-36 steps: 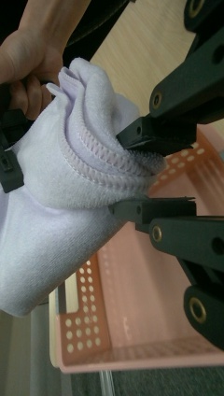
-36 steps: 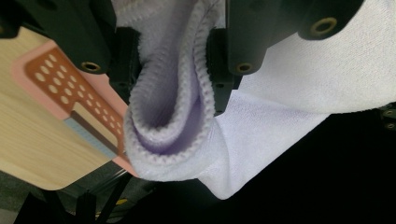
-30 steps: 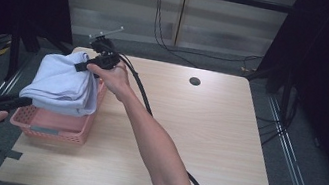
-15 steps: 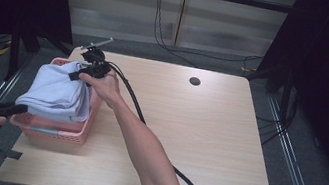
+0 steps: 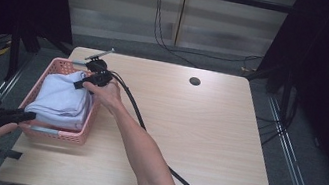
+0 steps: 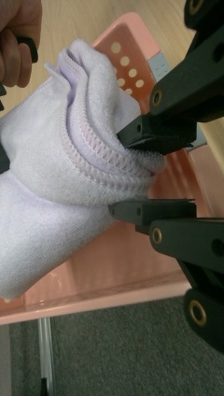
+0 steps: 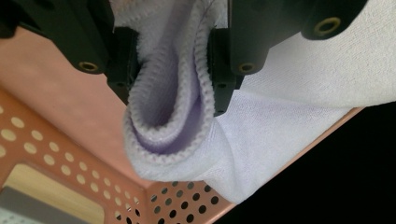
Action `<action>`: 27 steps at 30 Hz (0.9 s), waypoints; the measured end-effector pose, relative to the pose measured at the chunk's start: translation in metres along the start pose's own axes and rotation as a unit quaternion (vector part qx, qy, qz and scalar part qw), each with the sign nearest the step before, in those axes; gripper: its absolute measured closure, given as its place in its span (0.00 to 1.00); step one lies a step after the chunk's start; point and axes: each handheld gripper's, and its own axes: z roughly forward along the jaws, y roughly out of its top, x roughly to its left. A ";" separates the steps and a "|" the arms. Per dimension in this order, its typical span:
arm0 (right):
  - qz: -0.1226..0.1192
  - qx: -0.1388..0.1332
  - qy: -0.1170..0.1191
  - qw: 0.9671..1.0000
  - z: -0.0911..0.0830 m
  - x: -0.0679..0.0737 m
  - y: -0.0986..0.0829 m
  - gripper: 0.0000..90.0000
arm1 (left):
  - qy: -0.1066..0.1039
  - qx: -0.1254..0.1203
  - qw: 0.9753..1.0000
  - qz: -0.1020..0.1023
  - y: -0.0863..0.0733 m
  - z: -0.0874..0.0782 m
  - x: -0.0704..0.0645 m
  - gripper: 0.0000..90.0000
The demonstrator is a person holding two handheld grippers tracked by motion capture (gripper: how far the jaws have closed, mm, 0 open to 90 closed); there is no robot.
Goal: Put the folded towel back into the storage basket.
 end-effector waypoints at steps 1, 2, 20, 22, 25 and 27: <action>0.001 0.001 0.000 1.000 0.001 -0.001 -0.001 0.69 | 0.000 0.000 1.000 -0.004 0.000 0.001 -0.001 0.76; -0.001 0.001 -0.002 1.000 0.001 -0.002 -0.002 0.69 | -0.004 0.001 1.000 -0.008 -0.001 0.002 -0.001 0.75; -0.038 -0.027 -0.030 0.998 -0.029 -0.016 -0.002 0.41 | -0.007 -0.012 1.000 0.022 0.015 0.007 -0.032 0.43; -0.047 -0.032 -0.026 0.998 -0.042 -0.015 -0.004 0.39 | -0.013 -0.015 1.000 0.022 0.017 0.010 -0.037 0.43; -0.058 -0.034 -0.022 0.998 -0.057 -0.013 -0.009 0.37 | -0.004 -0.019 1.000 0.025 0.019 0.014 -0.044 0.43; -0.065 -0.044 -0.016 0.997 -0.071 -0.011 -0.013 0.37 | 0.001 -0.017 1.000 0.025 0.021 0.017 -0.050 0.42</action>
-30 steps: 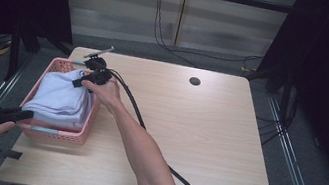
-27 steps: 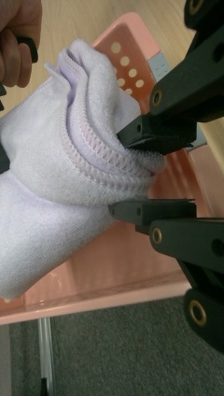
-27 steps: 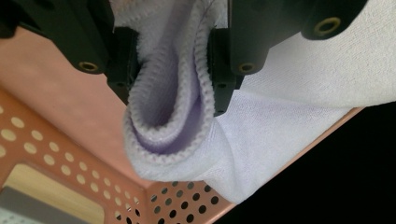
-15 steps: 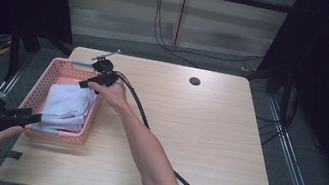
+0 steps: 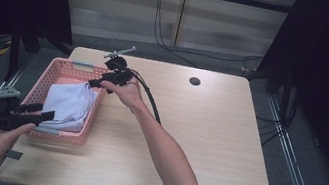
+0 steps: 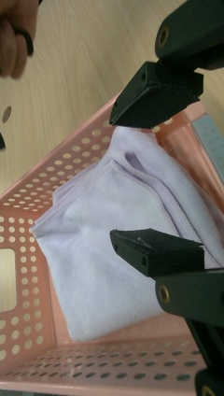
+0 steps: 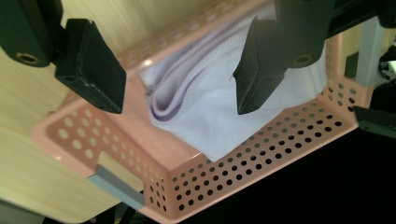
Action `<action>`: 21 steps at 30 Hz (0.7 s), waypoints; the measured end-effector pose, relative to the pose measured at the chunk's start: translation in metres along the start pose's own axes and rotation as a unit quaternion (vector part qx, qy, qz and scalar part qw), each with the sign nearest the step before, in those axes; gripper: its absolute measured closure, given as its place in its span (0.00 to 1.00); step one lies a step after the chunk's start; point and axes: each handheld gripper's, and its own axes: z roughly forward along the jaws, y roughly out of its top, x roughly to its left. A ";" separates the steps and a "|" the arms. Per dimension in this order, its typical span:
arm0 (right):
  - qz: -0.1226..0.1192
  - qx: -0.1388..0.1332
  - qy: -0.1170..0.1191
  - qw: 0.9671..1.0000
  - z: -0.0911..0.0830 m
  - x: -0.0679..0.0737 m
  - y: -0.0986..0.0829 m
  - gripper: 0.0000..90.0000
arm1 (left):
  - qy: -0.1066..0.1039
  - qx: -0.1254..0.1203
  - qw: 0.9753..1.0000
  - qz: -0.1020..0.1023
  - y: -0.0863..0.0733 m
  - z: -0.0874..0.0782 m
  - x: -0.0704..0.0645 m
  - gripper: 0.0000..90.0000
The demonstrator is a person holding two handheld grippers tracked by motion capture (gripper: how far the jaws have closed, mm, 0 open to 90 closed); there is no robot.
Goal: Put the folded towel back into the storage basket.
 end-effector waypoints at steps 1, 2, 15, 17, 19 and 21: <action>-0.006 -0.004 -0.003 1.000 -0.007 0.001 -0.001 0.37 | -0.001 -0.002 1.000 -0.002 0.001 0.002 -0.003 0.42; -0.008 -0.006 -0.003 1.000 -0.015 0.000 -0.002 0.36 | -0.008 -0.009 1.000 -0.007 0.002 0.003 -0.006 0.41; 0.000 -0.037 -0.048 0.998 -0.112 -0.015 -0.057 0.37 | -0.020 -0.006 1.000 0.016 0.020 0.042 -0.055 0.41; 0.001 -0.042 -0.056 0.998 -0.123 -0.018 -0.067 0.37 | -0.028 -0.002 0.999 0.021 0.021 0.047 -0.064 0.42; 0.004 -0.048 -0.060 0.997 -0.137 -0.020 -0.080 0.37 | -0.042 -0.003 0.999 0.030 0.020 0.051 -0.073 0.41; 0.007 -0.054 -0.068 0.996 -0.151 -0.021 -0.092 0.38 | -0.031 -0.019 0.999 0.033 0.017 0.055 -0.084 0.41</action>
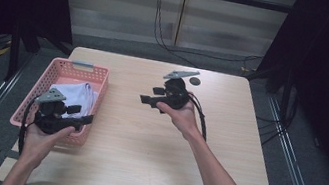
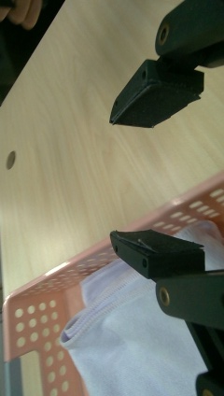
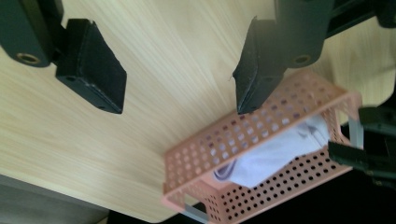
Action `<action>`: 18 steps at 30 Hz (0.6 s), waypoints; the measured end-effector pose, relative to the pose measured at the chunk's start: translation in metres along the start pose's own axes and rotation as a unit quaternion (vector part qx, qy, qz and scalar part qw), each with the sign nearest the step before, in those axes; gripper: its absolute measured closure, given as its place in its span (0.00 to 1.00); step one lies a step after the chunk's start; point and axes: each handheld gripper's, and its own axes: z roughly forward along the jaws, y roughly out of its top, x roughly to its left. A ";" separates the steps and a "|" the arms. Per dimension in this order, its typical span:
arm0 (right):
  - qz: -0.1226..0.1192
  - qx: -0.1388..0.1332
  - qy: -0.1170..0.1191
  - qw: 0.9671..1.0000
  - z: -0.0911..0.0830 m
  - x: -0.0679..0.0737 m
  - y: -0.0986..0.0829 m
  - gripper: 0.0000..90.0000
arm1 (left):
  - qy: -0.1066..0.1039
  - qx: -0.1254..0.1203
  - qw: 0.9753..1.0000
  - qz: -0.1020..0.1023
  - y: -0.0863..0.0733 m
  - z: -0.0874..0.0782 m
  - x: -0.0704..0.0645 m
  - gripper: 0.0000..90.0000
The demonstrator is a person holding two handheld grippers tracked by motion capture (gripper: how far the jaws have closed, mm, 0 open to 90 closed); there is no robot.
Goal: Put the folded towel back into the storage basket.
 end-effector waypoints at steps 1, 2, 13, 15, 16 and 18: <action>0.000 0.001 -0.008 1.000 -0.010 -0.002 -0.007 0.39 | -0.011 -0.003 1.000 0.000 -0.001 0.002 -0.004 0.41; 0.000 0.002 -0.013 1.000 -0.017 -0.005 -0.013 0.39 | -0.020 -0.001 1.000 -0.002 -0.001 0.004 -0.007 0.41; 0.029 -0.016 -0.055 0.998 -0.098 -0.019 -0.070 0.38 | -0.040 0.037 0.998 0.017 -0.006 0.034 -0.042 0.38; 0.032 -0.012 -0.060 0.998 -0.109 -0.017 -0.081 0.37 | -0.044 0.051 0.998 0.015 -0.009 0.041 -0.049 0.39; 0.028 -0.011 -0.066 0.997 -0.117 -0.016 -0.088 0.37 | -0.045 0.050 0.998 0.017 -0.011 0.042 -0.052 0.39; 0.037 -0.009 -0.076 0.996 -0.128 -0.012 -0.101 0.36 | -0.057 0.055 0.997 0.023 -0.016 0.045 -0.057 0.39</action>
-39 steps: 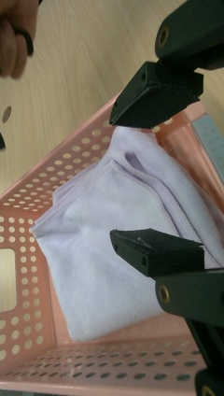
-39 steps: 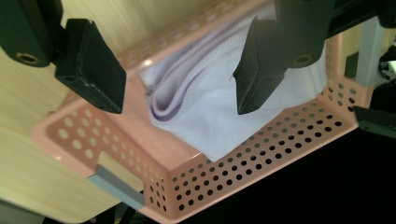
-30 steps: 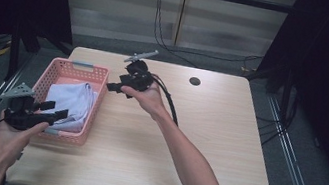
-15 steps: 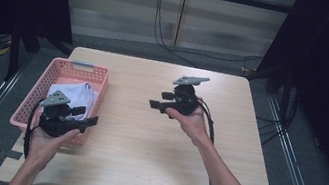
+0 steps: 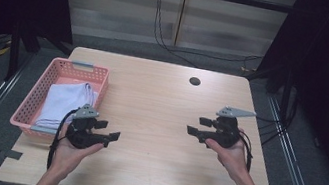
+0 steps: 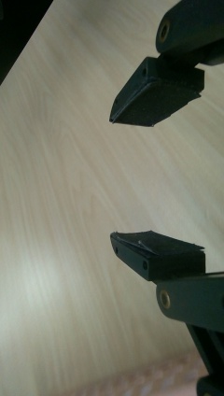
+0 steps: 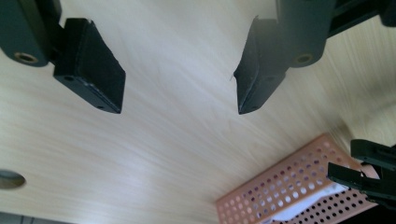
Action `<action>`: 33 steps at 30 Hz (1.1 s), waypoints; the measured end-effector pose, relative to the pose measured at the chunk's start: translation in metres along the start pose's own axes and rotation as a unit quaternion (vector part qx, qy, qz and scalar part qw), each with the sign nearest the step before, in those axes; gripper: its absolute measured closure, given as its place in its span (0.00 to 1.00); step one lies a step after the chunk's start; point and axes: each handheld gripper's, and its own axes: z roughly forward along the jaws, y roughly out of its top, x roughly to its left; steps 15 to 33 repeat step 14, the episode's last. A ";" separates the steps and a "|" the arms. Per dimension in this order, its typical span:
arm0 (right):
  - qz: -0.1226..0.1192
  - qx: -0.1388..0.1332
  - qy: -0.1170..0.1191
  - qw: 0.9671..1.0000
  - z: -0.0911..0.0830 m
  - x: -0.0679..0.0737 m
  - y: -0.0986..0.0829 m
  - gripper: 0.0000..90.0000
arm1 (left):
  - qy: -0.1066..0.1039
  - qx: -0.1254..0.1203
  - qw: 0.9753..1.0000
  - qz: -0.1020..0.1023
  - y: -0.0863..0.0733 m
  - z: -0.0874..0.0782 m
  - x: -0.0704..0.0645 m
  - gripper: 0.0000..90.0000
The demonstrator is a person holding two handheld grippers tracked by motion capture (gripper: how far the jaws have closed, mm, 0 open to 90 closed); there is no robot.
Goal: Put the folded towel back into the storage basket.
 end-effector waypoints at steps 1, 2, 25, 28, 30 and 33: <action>0.002 0.002 -0.001 1.000 -0.004 0.000 -0.006 0.36 | 0.000 0.001 1.000 0.003 -0.004 0.003 -0.004 0.40; 0.009 0.003 -0.003 1.000 -0.011 -0.001 -0.015 0.36 | 0.004 0.000 1.000 0.009 -0.007 0.005 -0.008 0.40; 0.055 0.015 -0.052 0.997 -0.049 -0.008 -0.097 0.30 | -0.015 0.025 1.000 -0.003 -0.051 0.000 -0.023 0.43; 0.055 0.015 -0.052 0.997 -0.049 -0.008 -0.097 0.30 | -0.015 0.025 1.000 -0.003 -0.051 0.000 -0.023 0.43; 0.055 0.015 -0.052 0.997 -0.049 -0.008 -0.097 0.30 | -0.015 0.025 1.000 -0.003 -0.051 0.000 -0.023 0.43; 0.055 0.015 -0.052 0.997 -0.049 -0.008 -0.097 0.30 | -0.015 0.025 1.000 -0.003 -0.051 0.000 -0.023 0.43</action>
